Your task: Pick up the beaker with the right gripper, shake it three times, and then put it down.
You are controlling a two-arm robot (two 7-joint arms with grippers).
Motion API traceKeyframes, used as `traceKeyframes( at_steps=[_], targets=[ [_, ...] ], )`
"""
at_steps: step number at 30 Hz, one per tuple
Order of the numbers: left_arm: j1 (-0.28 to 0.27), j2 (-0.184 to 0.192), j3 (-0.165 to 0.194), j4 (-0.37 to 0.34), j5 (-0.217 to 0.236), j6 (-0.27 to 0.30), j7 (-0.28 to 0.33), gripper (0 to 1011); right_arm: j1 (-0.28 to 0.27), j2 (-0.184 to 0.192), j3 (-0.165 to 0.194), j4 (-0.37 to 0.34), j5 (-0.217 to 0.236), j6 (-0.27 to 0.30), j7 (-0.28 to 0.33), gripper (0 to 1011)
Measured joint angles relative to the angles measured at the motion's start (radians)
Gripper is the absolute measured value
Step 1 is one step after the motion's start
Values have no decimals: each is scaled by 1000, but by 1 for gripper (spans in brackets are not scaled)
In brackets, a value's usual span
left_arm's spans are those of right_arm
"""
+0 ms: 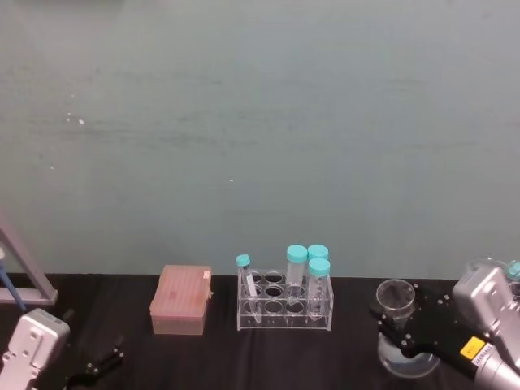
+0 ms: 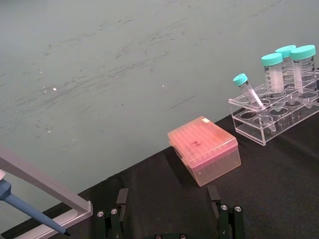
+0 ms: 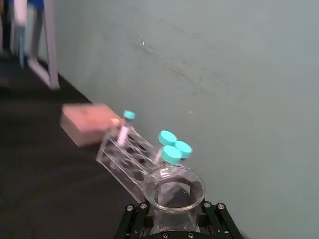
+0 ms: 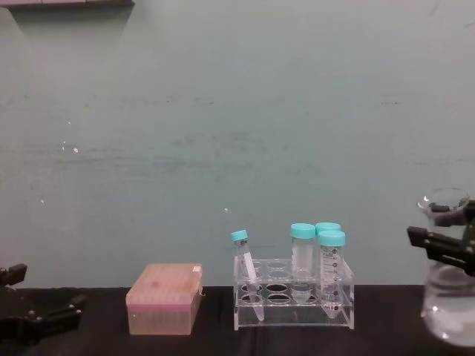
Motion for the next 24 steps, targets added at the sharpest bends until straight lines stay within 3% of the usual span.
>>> traceKeyframes(
  at_steps=[2,5,6,7,12,17,22,24],
  targets=[
    [0,0,0,0,0,0,0,1000,5,14,-16,4,-83,-34,-28,452],
    [0,0,0,0,0,0,0,1000,9,29,-32,11,-172,-69,-61,452],
    [0,0,0,0,0,0,0,1000,9,29,-32,11,-172,-69,-61,452],
    [0,0,0,0,0,0,0,1000,13,36,-42,17,-231,-90,-83,451],
    [0,0,0,0,0,0,0,1000,20,47,-60,30,-345,-131,-130,452],
    [0,0,0,0,0,0,0,1000,27,49,-71,46,-444,-164,-174,451],
    [0,0,0,0,0,0,0,1000,31,48,-71,56,-488,-176,-191,452],
    [0,0,0,0,0,0,0,1000,31,42,-65,57,-479,-175,-185,452]
  ],
)
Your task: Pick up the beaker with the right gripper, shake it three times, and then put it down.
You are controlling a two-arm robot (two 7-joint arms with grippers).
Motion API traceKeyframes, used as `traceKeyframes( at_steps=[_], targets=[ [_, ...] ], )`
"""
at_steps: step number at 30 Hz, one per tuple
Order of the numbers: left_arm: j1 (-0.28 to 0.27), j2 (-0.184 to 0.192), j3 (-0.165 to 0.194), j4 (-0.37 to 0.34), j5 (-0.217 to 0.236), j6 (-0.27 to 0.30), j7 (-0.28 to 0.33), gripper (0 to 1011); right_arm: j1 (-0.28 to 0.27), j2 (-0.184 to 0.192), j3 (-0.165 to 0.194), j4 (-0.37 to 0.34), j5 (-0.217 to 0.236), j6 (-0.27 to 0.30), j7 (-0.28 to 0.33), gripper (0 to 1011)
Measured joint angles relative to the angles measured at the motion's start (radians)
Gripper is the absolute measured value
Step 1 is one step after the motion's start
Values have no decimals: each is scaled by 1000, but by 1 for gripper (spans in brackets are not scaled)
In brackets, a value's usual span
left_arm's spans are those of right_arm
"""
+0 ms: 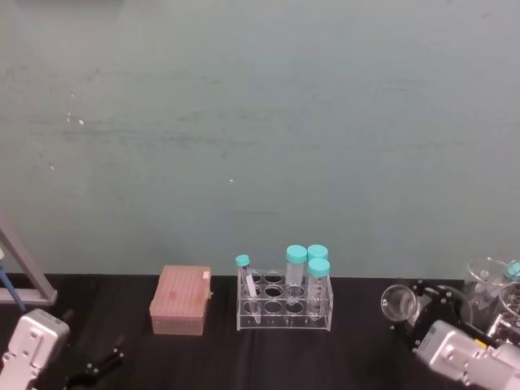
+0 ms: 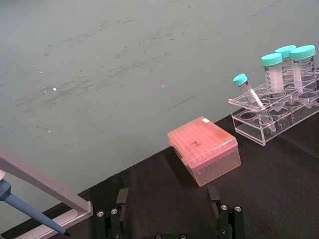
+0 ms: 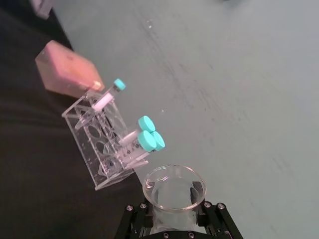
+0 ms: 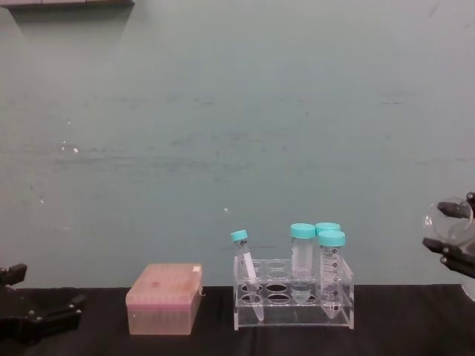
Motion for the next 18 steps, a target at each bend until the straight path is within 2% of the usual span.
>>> traceKeyframes(
  at_steps=[4,5,7,8,11,12,15,18],
  targets=[
    [0,0,0,0,0,0,0,1000,-10,-33,47,-5,122,48,63,452],
    [0,0,0,0,0,0,0,1000,-16,-51,74,-11,203,79,103,452],
    [0,0,0,0,0,0,0,1000,-24,-73,104,-17,290,114,147,452],
    [0,0,0,0,0,0,0,1000,-31,-97,134,-23,371,154,186,452],
    [0,0,0,0,0,0,0,1000,-40,-131,176,-32,488,222,235,452],
    [0,0,0,0,0,0,0,1000,-45,-149,195,-37,545,259,254,452],
    [0,0,0,0,0,0,0,1000,-51,-164,211,-44,608,303,266,452],
    [0,0,0,0,0,0,0,1000,-56,-171,217,-50,651,334,271,452]
  ],
)
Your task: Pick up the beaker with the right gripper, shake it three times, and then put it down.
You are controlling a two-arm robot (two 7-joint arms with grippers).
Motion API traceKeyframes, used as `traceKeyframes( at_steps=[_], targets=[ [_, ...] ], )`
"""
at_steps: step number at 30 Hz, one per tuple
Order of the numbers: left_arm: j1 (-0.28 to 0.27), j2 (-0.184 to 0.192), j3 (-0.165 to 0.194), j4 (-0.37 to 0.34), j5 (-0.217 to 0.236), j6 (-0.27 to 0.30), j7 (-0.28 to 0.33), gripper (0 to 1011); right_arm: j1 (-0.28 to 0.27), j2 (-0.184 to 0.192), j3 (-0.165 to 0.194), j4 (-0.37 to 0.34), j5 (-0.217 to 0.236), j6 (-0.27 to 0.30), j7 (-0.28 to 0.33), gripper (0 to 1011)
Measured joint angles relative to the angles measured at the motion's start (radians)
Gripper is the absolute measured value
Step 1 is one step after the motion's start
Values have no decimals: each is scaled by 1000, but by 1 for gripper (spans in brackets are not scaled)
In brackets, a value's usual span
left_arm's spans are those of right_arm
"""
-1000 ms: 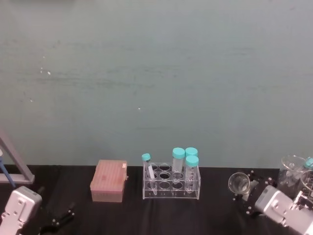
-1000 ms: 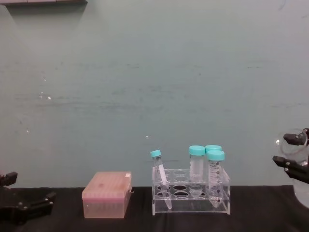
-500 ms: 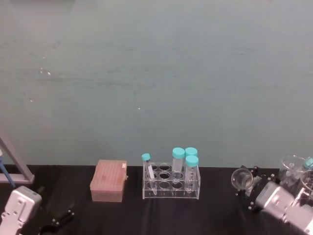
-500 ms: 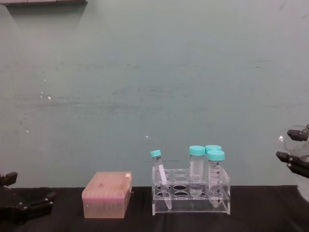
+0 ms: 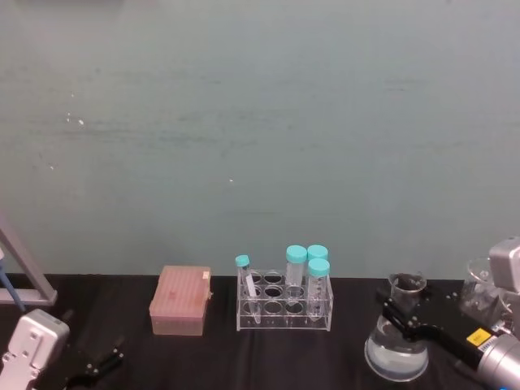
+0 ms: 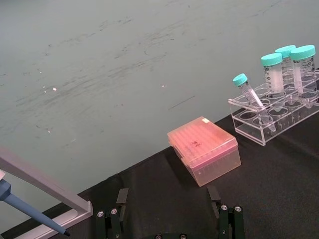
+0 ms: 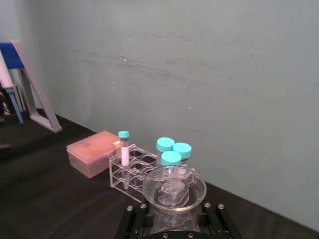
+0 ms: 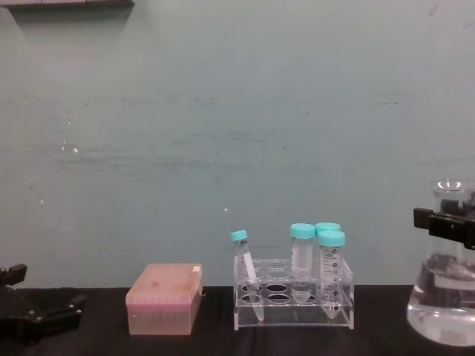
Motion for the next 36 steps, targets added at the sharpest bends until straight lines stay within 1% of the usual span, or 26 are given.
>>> traceKeyframes(
  at_steps=[5,13,36],
  targets=[
    [0,0,0,0,0,0,0,1000,-5,-2,1,-8,45,27,2,452],
    [0,0,0,0,0,0,0,1000,-9,1,-5,-11,83,46,-6,452],
    [0,0,0,0,0,0,0,1000,-8,2,-6,-11,76,43,-9,451]
  ],
)
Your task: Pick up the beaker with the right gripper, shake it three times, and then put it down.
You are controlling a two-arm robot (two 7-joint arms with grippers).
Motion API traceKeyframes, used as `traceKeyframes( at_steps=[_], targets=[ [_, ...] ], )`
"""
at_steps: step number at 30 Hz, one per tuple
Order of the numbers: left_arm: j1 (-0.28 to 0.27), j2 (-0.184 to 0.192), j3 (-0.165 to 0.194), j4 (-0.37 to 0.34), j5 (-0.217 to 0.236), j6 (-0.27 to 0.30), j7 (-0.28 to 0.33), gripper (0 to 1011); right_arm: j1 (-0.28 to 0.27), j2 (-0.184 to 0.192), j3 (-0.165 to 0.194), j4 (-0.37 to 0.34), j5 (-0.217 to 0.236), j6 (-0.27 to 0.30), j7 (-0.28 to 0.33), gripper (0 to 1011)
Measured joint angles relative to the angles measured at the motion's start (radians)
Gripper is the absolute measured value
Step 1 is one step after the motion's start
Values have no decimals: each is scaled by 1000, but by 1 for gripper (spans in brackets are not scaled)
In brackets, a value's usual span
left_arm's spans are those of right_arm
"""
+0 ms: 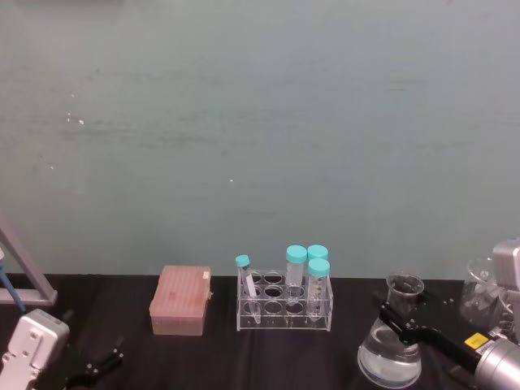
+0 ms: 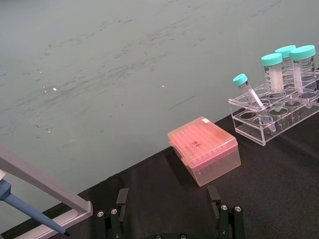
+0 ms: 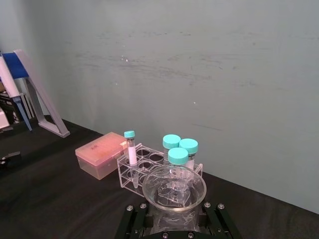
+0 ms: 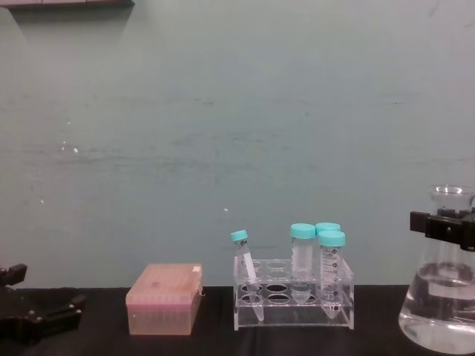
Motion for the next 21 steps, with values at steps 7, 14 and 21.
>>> traceKeyframes(
  at_steps=[7,14,21],
  targets=[
    [0,0,0,0,0,0,0,1000,0,0,0,0,-2,-1,0,452],
    [0,0,0,0,0,0,0,1000,6,18,2,6,4,-26,-1,452],
    [0,0,0,0,0,0,0,1000,12,29,-14,24,20,-68,13,452]
  ],
)
